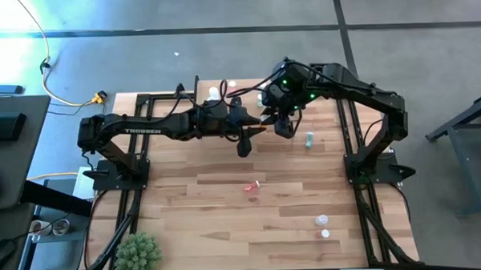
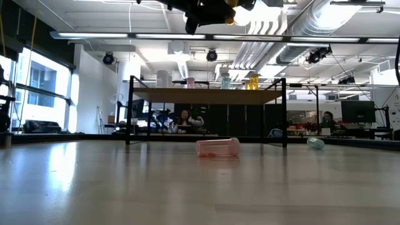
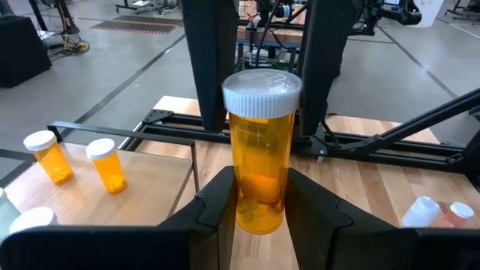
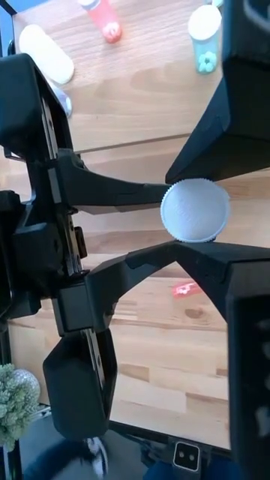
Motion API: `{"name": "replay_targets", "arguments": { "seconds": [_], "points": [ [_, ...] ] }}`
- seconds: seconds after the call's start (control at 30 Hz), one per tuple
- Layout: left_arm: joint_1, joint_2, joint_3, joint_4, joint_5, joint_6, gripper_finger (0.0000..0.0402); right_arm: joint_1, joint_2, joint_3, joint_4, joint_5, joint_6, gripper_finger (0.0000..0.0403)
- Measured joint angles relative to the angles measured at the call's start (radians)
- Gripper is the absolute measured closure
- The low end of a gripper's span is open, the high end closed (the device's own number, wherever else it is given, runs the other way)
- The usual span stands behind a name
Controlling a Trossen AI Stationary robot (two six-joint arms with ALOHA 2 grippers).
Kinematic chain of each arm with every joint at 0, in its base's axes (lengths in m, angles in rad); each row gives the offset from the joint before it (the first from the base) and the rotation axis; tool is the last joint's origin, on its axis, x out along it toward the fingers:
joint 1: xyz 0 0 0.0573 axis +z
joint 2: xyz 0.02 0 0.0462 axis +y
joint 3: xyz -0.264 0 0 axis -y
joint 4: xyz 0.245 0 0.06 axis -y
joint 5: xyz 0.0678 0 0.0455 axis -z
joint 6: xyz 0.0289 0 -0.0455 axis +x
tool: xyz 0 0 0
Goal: Pick and place medicine bottles onto shelf by color
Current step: Put the yellow pill bottle on the shelf aligned with the other yellow pill bottles
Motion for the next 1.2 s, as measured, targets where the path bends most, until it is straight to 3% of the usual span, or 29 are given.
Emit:
{"name": "replay_targets", "arguments": {
  "seconds": [0.23, 0.57, 0.7, 1.07, 1.2],
  "points": [
    [0.0, 0.0, 0.0, -0.008, 0.0, 0.027, 0.0298, 0.0, 0.001, 0.0, -0.002, 0.025, 0.024, 0.0302],
    [0.0, 0.0, 0.0, -0.064, -0.026, 0.016, 0.0208, -0.003, 0.002, 0.0, -0.005, 0.083, 0.069, 0.0302],
    [0.006, -0.022, 0.0, -0.11, -0.035, 0.017, 0.0184, -0.004, -0.003, 0.0, -0.007, 0.153, 0.085, 0.0302],
    [0.018, -0.11, 0.0, -0.163, -0.13, 0.04, 0.0183, -0.068, -0.118, 0.0, -0.004, 0.212, 0.078, 0.0302],
    [0.02, -0.141, 0.0, -0.176, -0.152, 0.059, 0.0183, -0.097, -0.166, 0.0, -0.007, 0.289, 0.074, 0.0302]
  ]
}}
